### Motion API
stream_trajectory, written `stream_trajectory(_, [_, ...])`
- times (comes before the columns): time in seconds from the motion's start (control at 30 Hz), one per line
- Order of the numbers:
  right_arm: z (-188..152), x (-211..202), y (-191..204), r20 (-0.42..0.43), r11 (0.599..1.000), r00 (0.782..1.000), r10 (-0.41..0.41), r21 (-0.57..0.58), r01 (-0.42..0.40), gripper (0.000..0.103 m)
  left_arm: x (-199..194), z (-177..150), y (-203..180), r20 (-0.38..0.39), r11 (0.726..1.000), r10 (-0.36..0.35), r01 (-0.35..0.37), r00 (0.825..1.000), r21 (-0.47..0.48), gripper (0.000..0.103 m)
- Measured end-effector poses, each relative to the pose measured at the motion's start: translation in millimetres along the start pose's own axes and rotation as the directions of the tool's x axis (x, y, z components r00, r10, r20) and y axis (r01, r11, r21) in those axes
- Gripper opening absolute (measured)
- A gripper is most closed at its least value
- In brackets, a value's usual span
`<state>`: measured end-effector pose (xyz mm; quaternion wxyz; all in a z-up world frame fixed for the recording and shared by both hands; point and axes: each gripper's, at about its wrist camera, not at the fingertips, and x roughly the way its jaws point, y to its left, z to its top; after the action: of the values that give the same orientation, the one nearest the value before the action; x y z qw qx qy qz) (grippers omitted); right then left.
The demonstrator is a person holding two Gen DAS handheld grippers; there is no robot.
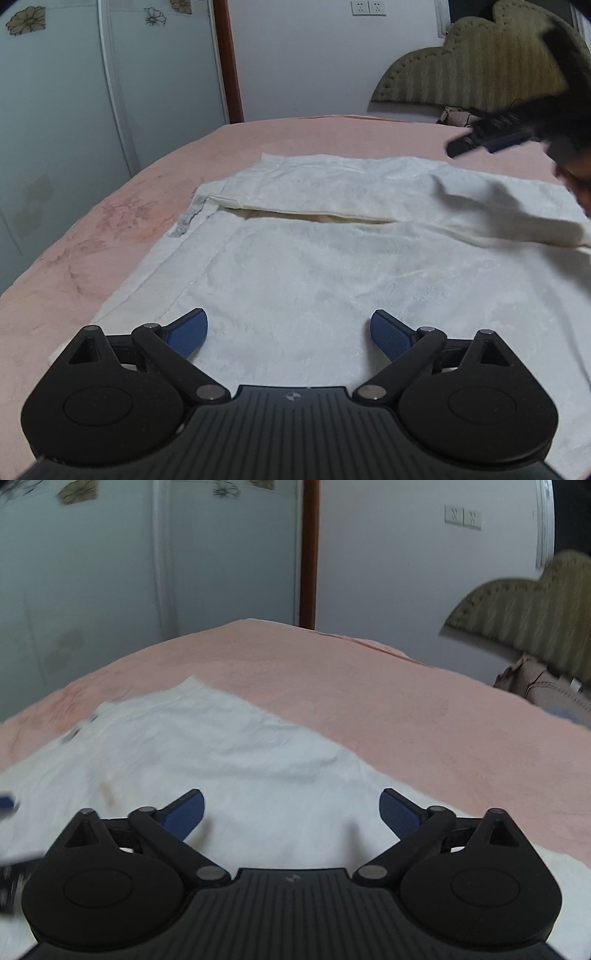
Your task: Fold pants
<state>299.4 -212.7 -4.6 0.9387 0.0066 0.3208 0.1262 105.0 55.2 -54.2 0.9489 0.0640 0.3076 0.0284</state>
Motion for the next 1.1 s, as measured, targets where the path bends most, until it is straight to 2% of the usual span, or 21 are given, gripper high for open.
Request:
stream_trajectory(0.03, [6.0,13.4,-6.9,-0.011,1.0,1.0,0.006,0.022,-0.005,0.085,0.1,-1.2,0.3,0.008,1.0,0.001,-0.001,1.0,-0.002,0.101])
stream_trajectory(0.2, [28.7,82.2,-30.8,-0.074,0.995,0.995,0.067,0.078,-0.061,0.084,4.5,-2.6,6.7,-0.009,0.999,-0.025,0.024,1.0,-0.04,0.103])
stream_trajectory(0.37, [43.0,129.8,-26.3,-0.137,0.993,0.984,0.116,0.012,-0.116,0.082,6.2,-3.0,8.4,-0.018,0.998,-0.039,0.038,0.999,-0.056,0.103])
stream_trajectory(0.4, [43.3,134.9,-22.6,-0.148,0.993,0.982,0.116,-0.011,-0.119,0.078,6.4,-2.9,8.3,-0.019,0.998,-0.039,0.038,0.999,-0.056,0.103])
stream_trajectory(0.43, [43.0,135.6,-19.2,-0.139,0.993,0.984,0.112,-0.033,-0.118,0.067,6.3,-2.8,8.2,-0.019,0.998,-0.039,0.038,0.999,-0.057,0.103])
stream_trajectory(0.47, [43.0,133.9,-17.2,-0.127,0.99,0.983,0.133,-0.039,-0.139,0.049,6.3,-2.8,8.1,-0.019,0.998,-0.04,0.039,0.999,-0.058,0.103])
stream_trajectory(0.5, [42.7,131.1,-15.6,-0.12,0.984,0.979,0.167,-0.034,-0.172,0.034,6.3,-2.7,8.0,-0.02,0.998,-0.041,0.039,0.999,-0.058,0.103])
stream_trajectory(0.53, [42.0,128.1,-12.8,-0.114,0.986,0.981,0.158,-0.043,-0.164,0.019,6.1,-2.6,7.9,-0.02,0.997,-0.041,0.04,0.999,-0.059,0.103])
stream_trajectory(0.57, [40.6,123.8,-7.8,-0.102,0.986,0.985,0.141,-0.078,-0.149,0.013,5.7,-2.7,7.7,-0.019,0.997,-0.041,0.04,0.999,-0.059,0.103])
stream_trajectory(0.67, [36.5,107.8,2.4,-0.053,0.982,0.993,0.109,-0.15,-0.116,0.009,5.1,-2.3,10.7,-0.013,0.996,-0.052,0.051,0.999,-0.075,0.103])
stream_trajectory(0.77, [33.7,75.8,21.0,0.035,0.97,0.997,0.074,-0.236,-0.064,0.007,0.4,-1.6,20.3,0.009,0.991,-0.056,0.056,0.998,-0.123,0.1])
stream_trajectory(0.9, [14.5,8.8,65.3,0.134,0.898,0.989,0.059,-0.441,0.006,0.007,-13.1,2.8,49.3,0.071,0.966,-0.024,0.041,0.997,-0.254,0.1])
stream_trajectory(1.0, [-16.0,-42.1,96.4,0.165,0.838,0.983,0.081,-0.546,0.022,0.007,-25.6,7.4,76.7,0.119,0.924,-0.01,0.054,0.993,-0.377,0.099])
stream_trajectory(1.1, [-53.8,-77.8,125.3,0.163,0.779,0.982,0.094,-0.626,0.03,0.007,-36.7,9.5,101.1,0.182,0.849,-0.041,0.13,0.982,-0.513,0.1])
